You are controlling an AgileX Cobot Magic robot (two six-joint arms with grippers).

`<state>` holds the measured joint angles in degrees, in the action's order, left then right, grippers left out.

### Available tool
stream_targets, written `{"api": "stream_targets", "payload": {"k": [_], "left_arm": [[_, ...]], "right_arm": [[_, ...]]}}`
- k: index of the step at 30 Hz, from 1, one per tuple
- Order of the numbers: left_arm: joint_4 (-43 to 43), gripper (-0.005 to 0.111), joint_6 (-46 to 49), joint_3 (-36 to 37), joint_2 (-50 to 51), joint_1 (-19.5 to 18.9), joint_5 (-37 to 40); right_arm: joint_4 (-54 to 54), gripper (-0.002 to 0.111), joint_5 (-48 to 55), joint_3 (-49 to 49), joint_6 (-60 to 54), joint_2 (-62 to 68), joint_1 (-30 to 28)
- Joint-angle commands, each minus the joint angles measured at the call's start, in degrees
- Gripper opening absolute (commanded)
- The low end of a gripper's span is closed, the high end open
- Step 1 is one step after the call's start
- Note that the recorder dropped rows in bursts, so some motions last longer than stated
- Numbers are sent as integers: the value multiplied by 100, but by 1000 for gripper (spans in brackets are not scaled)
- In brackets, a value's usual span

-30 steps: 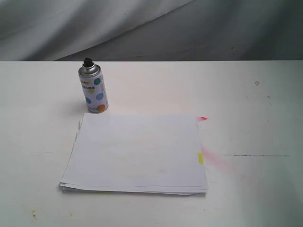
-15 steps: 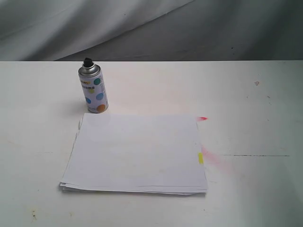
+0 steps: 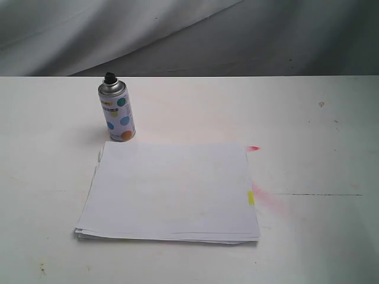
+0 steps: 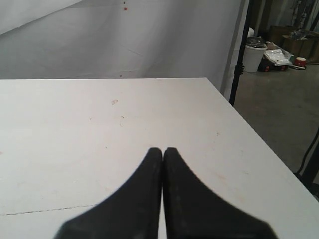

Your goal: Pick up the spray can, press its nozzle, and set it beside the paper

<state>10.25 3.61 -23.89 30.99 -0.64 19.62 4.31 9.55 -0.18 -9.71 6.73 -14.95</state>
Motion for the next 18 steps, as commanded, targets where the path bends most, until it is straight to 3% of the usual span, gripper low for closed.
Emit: {"api": "stream_targets", "payload": {"k": [1,14,18], "left_arm": [[151,0,-58,-41,15,-3,-32],[151,0,-60,-41,29,-3,-132],[607,0,-84,-41,40,-3,-243]], "right_arm": [[-53,0,-4,18,-7,-42,-40],[-53,0,-4,18,7,-42,-40],[-53,0,-4,18,-4,-42,-40]]}}
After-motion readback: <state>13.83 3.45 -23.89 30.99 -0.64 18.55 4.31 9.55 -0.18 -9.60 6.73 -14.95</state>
